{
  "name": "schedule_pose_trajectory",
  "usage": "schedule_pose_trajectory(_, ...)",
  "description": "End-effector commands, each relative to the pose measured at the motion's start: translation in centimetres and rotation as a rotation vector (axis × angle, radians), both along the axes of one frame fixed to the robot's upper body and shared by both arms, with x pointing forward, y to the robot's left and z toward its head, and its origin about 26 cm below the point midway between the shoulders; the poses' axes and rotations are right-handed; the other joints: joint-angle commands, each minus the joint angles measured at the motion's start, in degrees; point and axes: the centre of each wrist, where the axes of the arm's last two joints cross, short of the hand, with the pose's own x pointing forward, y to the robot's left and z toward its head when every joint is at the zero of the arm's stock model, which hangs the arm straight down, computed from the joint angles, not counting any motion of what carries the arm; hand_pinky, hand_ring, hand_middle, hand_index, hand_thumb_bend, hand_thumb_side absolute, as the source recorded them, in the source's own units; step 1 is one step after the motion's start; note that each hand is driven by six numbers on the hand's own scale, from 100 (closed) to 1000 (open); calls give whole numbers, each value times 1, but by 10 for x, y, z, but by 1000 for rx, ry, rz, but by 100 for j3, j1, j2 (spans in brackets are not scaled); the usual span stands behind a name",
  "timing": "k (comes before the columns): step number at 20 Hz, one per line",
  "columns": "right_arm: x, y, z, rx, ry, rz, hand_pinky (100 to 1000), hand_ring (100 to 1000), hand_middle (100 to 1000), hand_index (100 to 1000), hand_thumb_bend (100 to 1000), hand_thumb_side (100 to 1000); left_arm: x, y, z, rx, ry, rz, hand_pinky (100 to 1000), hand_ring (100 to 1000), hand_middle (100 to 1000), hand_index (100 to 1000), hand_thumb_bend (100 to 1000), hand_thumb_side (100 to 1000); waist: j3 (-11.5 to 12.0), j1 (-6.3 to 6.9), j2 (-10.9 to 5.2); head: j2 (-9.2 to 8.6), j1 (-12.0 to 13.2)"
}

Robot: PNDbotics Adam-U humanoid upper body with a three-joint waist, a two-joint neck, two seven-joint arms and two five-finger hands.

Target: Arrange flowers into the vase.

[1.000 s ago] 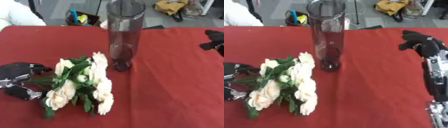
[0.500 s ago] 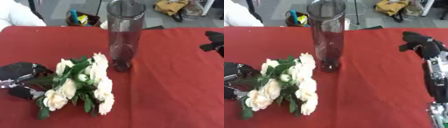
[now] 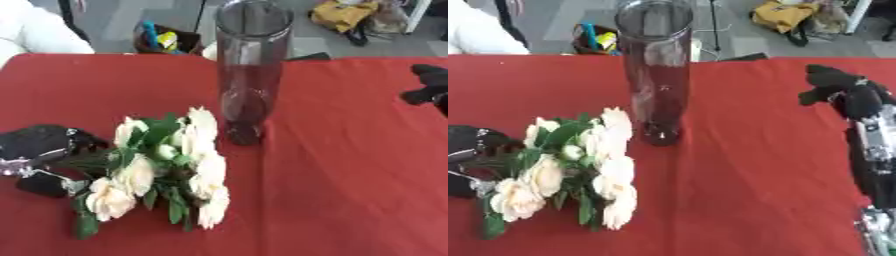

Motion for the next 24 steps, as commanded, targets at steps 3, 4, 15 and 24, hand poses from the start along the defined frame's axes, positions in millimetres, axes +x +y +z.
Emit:
schedule_pose_trajectory(3,-3,1,5,-3,-22,13,679,851,498,728,100,1000,-2,3,8,25,-15,6,525,615,729,936,127,569,-4,-1,-103,-73,14)
schedule_pose_trajectory(4,-3,1,5,-3,-21,13,679,852,497,729,100,1000,-2,3,8,22,-20,4,515,607,717,930,132,576,-4,-2,-100,-76,15)
schedule_pose_trajectory(15,-4,1,4,-2,-15,15,679,852,496,725,100,1000,1,-2,7,-1,-115,6,299,423,530,722,165,598,-14,-3,-90,-86,34)
schedule_pose_trajectory(24,-4,0,3,-1,-11,16,680,854,494,726,100,1000,4,-4,3,-45,-188,27,118,242,371,573,100,601,-1,1,-83,-76,43)
